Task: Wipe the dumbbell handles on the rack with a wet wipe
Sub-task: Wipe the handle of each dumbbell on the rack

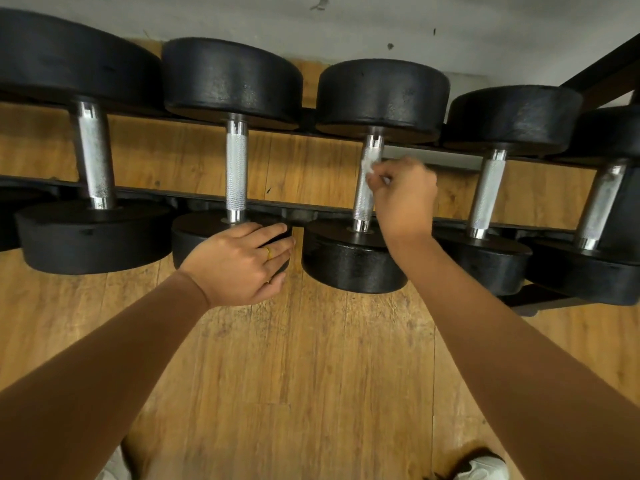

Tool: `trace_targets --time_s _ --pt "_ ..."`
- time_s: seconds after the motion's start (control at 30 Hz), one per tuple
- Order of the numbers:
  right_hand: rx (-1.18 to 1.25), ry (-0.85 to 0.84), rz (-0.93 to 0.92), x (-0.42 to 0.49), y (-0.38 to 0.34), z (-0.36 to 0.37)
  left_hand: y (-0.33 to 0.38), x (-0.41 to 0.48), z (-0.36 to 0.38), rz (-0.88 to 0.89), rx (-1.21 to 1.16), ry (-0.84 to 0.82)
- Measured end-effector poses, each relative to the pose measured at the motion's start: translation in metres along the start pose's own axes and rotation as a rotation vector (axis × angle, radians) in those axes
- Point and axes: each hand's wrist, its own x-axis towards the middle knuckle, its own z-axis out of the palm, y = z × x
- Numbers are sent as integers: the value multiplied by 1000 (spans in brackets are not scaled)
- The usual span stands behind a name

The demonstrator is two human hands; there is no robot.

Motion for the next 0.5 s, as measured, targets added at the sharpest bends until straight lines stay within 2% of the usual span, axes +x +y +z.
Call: trace_targets --time_s 0.1,0.3,0.5 --pt "-52 -90 -66 -11 4 -3 -1 0 0 1 6 10" --pt "41 -4 -3 10 -1 -3 -1 1 -1 -4 -6 11" --pt "-3 -350 -2 -16 19 -11 -1 1 -1 -4 -11 12"
